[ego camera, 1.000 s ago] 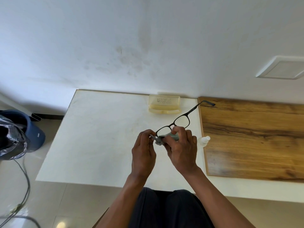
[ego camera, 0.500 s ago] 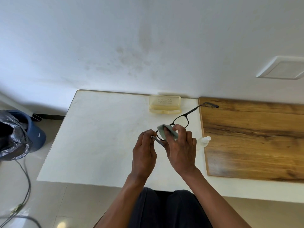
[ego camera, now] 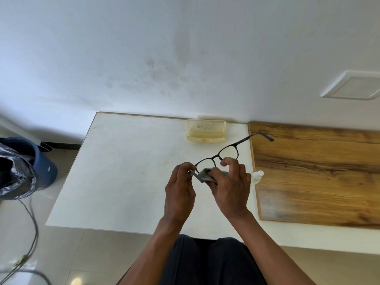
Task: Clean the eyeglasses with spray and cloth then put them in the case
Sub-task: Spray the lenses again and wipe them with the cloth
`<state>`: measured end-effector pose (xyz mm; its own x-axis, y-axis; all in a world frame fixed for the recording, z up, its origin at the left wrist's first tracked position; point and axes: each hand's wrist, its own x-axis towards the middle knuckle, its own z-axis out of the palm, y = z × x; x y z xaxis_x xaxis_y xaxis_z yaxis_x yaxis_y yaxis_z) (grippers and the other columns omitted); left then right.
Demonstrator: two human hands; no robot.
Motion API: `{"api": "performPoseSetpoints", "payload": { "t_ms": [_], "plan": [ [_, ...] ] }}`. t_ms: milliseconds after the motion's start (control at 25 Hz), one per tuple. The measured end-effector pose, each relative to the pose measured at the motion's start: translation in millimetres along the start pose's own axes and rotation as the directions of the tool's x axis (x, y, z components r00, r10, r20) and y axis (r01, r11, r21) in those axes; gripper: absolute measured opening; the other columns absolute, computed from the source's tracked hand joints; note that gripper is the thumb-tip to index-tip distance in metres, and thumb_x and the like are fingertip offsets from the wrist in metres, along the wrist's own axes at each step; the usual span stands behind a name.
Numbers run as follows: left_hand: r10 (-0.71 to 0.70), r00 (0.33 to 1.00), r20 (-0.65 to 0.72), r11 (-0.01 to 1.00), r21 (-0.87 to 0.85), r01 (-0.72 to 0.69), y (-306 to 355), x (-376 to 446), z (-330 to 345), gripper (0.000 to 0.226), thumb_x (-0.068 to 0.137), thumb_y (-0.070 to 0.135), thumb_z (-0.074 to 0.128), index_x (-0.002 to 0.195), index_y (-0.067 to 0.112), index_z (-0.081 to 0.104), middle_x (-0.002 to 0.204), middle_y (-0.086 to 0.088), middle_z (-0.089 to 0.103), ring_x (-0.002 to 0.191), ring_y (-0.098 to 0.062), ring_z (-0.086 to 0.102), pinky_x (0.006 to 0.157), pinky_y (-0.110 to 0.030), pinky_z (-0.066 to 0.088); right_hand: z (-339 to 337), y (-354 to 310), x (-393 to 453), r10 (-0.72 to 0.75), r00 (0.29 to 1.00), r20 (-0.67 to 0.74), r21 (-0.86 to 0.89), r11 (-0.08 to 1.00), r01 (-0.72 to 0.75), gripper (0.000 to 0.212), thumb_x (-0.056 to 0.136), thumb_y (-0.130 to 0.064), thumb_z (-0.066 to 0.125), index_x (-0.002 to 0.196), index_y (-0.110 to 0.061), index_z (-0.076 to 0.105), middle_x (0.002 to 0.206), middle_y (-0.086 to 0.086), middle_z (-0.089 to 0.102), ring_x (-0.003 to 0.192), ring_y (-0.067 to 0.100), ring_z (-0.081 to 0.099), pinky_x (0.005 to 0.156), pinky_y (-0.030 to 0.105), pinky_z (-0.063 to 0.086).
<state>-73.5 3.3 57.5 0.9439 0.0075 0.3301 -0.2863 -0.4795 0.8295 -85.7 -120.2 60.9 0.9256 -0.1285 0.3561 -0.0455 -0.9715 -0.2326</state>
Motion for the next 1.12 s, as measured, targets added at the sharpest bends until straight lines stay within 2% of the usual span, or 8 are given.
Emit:
{"api": "performPoseSetpoints", "payload": {
  "t_ms": [200, 360, 480, 600, 720, 840, 1040, 1120],
  "plan": [
    [0.023, 1.000, 0.005, 1.000, 0.018, -0.023, 0, 1, -1, 0.026, 0.084, -0.002, 0.041, 0.098, 0.018, 0.050, 0.093, -0.008, 0.062, 0.080, -0.009, 0.054, 0.068, -0.007, 0.040, -1, -3, 0, 0.030, 0.999, -0.012, -0.076, 0.997, -0.031, 0.041, 0.059, -0.039, 0.081, 0.094, -0.019, 0.070, 0.099, 0.012, 0.065, 0.083, 0.030, 0.062, 0.055, 0.034, 0.046],
    [0.022, 1.000, -0.007, 0.999, 0.041, -0.022, -1, 0, 0, 0.019, 0.084, -0.003, 0.043, 0.096, 0.003, 0.057, 0.092, -0.010, 0.063, 0.079, -0.009, 0.053, 0.068, -0.002, 0.037, -1, -8, 2, 0.076, 0.995, 0.063, 0.056, 0.995, -0.080, 0.046, 0.063, -0.029, 0.082, 0.106, -0.019, 0.068, 0.106, 0.019, 0.061, 0.088, 0.036, 0.060, 0.060, 0.040, 0.050],
    [0.026, 0.999, -0.020, 0.998, 0.049, -0.025, 0, 1, 0, 0.020, 0.083, -0.006, 0.044, 0.095, 0.004, 0.057, 0.091, -0.010, 0.063, 0.079, -0.003, 0.051, 0.069, 0.002, 0.035, -1, -9, 3, 0.061, 0.993, 0.103, 0.160, 0.984, -0.077, 0.038, 0.066, -0.023, 0.081, 0.102, -0.024, 0.070, 0.110, 0.020, 0.059, 0.092, 0.037, 0.058, 0.064, 0.039, 0.048],
    [0.046, 0.998, -0.031, 0.998, 0.036, -0.044, 2, 2, 0, 0.028, 0.081, -0.009, 0.045, 0.096, 0.014, 0.051, 0.090, -0.003, 0.060, 0.080, 0.000, 0.049, 0.071, 0.002, 0.035, -1, -8, 3, 0.040, 0.993, 0.108, 0.189, 0.980, -0.060, 0.031, 0.064, -0.019, 0.083, 0.092, -0.025, 0.073, 0.108, 0.018, 0.060, 0.091, 0.035, 0.058, 0.062, 0.037, 0.048],
    [0.046, 0.999, -0.022, 0.999, 0.028, -0.045, 3, 3, -1, 0.034, 0.081, -0.011, 0.046, 0.095, 0.020, 0.047, 0.092, 0.004, 0.055, 0.081, -0.002, 0.050, 0.069, 0.001, 0.036, -1, -5, 3, 0.036, 0.994, 0.101, 0.178, 0.983, -0.054, 0.027, 0.057, -0.019, 0.087, 0.079, -0.021, 0.072, 0.103, 0.016, 0.061, 0.087, 0.034, 0.059, 0.059, 0.037, 0.047],
    [0.052, 0.999, -0.013, 0.998, 0.026, -0.051, 2, 2, -1, 0.032, 0.081, -0.011, 0.046, 0.096, 0.017, 0.050, 0.091, -0.001, 0.059, 0.081, -0.006, 0.052, 0.069, -0.004, 0.038, -1, -2, 1, 0.020, 0.998, 0.061, 0.079, 0.997, -0.025, 0.030, 0.051, -0.027, 0.089, 0.072, -0.021, 0.069, 0.097, 0.012, 0.063, 0.082, 0.031, 0.060, 0.055, 0.033, 0.042],
    [0.053, 0.999, -0.010, 0.999, 0.002, -0.053, 2, 4, -2, 0.032, 0.082, -0.007, 0.041, 0.098, 0.021, 0.047, 0.094, -0.004, 0.060, 0.083, -0.010, 0.056, 0.071, -0.022, 0.049, -2, 1, 0, 0.025, 1.000, -0.010, -0.044, 0.999, -0.025, 0.037, 0.056, -0.042, 0.082, 0.081, -0.019, 0.069, 0.097, 0.013, 0.064, 0.080, 0.030, 0.061, 0.055, 0.033, 0.044],
    [0.062, 0.998, -0.009, 0.998, 0.010, -0.062, 2, 6, -2, 0.034, 0.082, -0.009, 0.043, 0.098, 0.021, 0.047, 0.094, -0.008, 0.062, 0.083, -0.010, 0.056, 0.070, -0.023, 0.049, -2, 1, 0, 0.026, 0.999, -0.038, -0.061, 0.998, -0.028, 0.038, 0.063, -0.045, 0.077, 0.089, -0.018, 0.070, 0.098, 0.014, 0.064, 0.080, 0.030, 0.062, 0.055, 0.034, 0.045]
  ]
}}
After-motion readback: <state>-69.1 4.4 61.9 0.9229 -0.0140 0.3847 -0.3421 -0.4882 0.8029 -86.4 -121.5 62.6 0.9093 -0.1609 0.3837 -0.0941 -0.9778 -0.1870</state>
